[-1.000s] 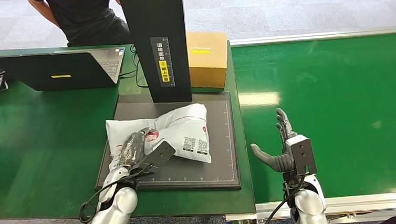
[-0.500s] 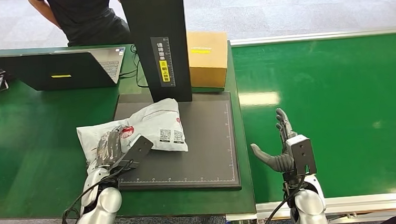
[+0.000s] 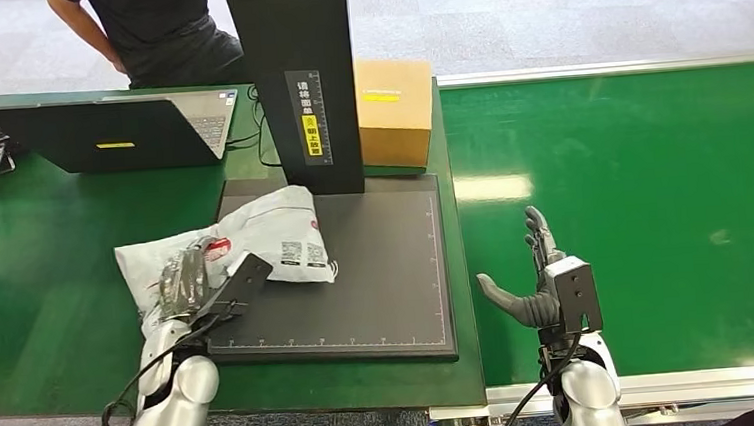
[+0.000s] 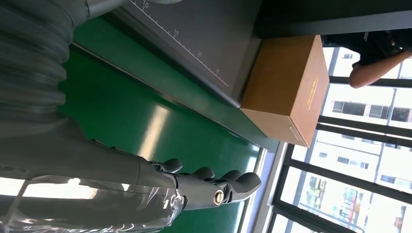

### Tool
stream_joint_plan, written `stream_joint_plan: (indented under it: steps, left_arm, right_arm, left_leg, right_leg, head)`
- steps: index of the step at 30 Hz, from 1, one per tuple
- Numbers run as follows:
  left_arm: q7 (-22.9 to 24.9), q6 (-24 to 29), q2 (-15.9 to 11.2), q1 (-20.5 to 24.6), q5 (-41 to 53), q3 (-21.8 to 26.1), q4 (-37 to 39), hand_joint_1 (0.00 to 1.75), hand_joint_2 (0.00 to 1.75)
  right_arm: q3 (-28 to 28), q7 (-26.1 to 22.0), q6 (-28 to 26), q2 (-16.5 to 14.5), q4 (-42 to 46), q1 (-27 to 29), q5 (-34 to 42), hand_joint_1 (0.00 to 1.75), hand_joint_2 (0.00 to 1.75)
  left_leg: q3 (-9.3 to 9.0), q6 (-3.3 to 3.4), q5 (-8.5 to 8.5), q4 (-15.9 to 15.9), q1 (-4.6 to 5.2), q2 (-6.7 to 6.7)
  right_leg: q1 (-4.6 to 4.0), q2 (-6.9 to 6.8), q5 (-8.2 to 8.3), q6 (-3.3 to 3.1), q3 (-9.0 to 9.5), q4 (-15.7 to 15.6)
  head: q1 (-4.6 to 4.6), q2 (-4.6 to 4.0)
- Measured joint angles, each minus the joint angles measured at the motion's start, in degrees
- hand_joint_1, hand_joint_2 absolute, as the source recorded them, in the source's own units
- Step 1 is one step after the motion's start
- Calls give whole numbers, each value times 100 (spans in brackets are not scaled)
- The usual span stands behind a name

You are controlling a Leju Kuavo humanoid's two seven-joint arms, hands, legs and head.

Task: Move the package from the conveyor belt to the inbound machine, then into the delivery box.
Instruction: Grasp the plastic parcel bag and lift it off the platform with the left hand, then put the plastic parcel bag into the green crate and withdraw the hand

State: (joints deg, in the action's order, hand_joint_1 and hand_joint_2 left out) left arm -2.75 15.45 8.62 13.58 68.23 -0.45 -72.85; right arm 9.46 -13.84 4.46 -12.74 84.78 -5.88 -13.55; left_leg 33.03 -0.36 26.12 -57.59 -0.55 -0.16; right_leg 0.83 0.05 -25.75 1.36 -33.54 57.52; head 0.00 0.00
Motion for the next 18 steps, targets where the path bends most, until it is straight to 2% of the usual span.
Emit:
stream_joint_plan:
  steps: [6, 11, 16, 17, 18]
  left_arm:
    - [389, 639, -324, -8, 595, 972, -142, 175, 175]
    - [399, 1157, -539, 167, 656, 1837, -144, 175, 175]
    - [411, 1465, -608, 328, 843, 2219, -144, 175, 175]
    - [415, 1505, -609, 342, 876, 2252, -144, 143, 175]
    - [418, 1533, -609, 353, 902, 2276, -143, 99, 175]
  right_arm:
    - [0, -15, -4, 0, -1, 36, 72, 0, 175]
    - [-25, -7, -40, 0, -2, 39, 128, 0, 175]
    - [-69, 11, -106, 0, -2, 42, 168, 0, 175]
    - [-73, 13, -110, 0, -2, 45, 172, 0, 175]
    - [-75, 15, -111, 0, -1, 48, 175, 0, 175]
  left_leg:
    - [1, -1, -1, 2, -4, 1]
    - [6, -2, -2, 1, -9, 2]
    - [6, -1, -2, 0, -8, 1]
    - [7, -1, -2, 0, -8, 1]
    - [7, 0, -1, 0, -7, 1]
  right_leg:
    - [-6, 0, -2, -3, -4, 2]
    - [-3, -1, -2, -3, -8, 2]
    - [5, -2, -2, -2, -7, 1]
    - [6, -2, -1, -2, -7, 1]
    - [6, -2, -1, -1, -7, 0]
  head:
    - [-1, 0]
    - [1, 0]
    - [2, 0]
    - [1, 0]
    - [2, 0]
